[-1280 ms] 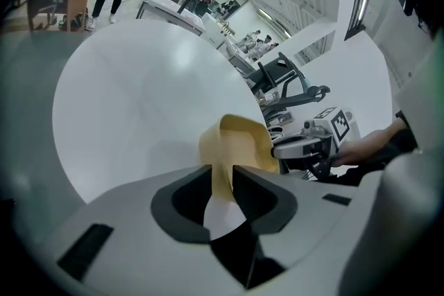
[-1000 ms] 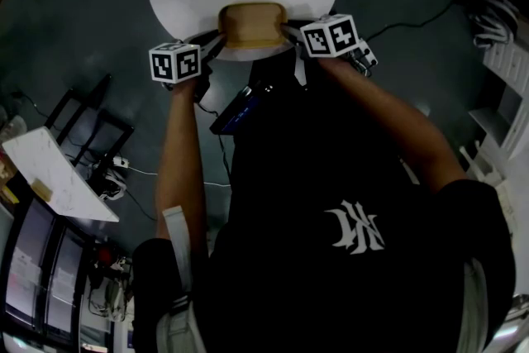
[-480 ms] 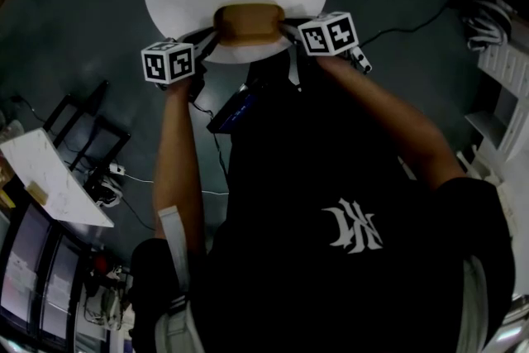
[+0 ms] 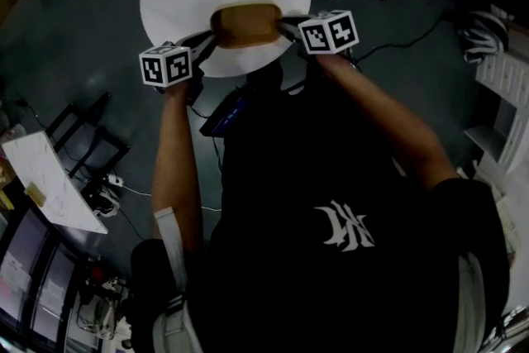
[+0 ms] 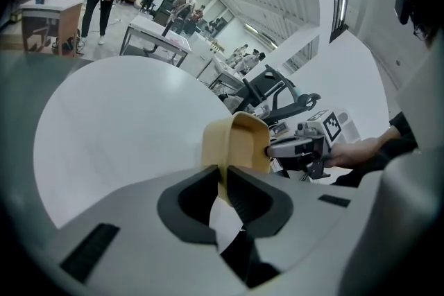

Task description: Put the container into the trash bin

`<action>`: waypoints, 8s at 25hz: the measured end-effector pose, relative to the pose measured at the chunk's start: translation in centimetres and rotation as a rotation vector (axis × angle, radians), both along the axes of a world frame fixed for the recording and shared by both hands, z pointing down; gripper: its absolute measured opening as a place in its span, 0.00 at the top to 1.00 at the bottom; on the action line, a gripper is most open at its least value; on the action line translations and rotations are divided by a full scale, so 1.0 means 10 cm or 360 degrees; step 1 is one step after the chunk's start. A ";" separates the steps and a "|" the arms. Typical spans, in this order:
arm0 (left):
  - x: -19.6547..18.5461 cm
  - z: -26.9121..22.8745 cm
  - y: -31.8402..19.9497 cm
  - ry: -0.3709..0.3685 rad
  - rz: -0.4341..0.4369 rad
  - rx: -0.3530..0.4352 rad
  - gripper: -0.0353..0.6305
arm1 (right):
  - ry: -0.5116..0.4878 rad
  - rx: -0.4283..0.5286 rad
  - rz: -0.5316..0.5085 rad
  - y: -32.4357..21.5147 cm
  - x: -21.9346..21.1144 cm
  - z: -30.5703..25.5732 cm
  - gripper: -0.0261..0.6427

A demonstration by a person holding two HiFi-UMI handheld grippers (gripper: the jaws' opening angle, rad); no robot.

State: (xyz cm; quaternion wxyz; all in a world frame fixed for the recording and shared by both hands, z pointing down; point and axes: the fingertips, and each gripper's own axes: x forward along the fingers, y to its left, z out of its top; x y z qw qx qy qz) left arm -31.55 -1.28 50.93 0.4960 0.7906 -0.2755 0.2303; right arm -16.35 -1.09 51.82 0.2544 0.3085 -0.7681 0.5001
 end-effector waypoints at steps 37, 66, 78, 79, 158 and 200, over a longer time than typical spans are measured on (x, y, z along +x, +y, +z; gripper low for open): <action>3.81 -0.14 -0.97 -0.0146 0.0227 0.0043 0.88 | -0.0075 0.0029 0.0089 -1.00 3.77 0.05 0.88; 3.88 3.20 -0.87 -0.0362 -0.0404 -0.0303 0.90 | 0.0177 -0.0022 0.0041 -1.49 3.80 2.98 0.88; 3.79 4.02 -1.17 -0.0377 -0.0467 -0.0285 0.91 | 0.0285 -0.0024 0.0072 -1.66 3.74 3.78 0.88; 3.78 4.06 -1.18 -0.0377 -0.0466 -0.0284 0.91 | 0.0288 -0.0021 0.0084 -1.66 3.73 3.82 0.88; 3.87 -2.31 -1.29 0.0322 -0.0109 0.1039 0.94 | -0.0743 0.1295 -0.0505 -1.25 2.88 -2.78 0.89; 3.49 -3.27 -0.85 0.0456 0.0007 0.1410 0.94 | -0.0913 0.1523 -0.0520 -0.86 2.81 -3.47 0.90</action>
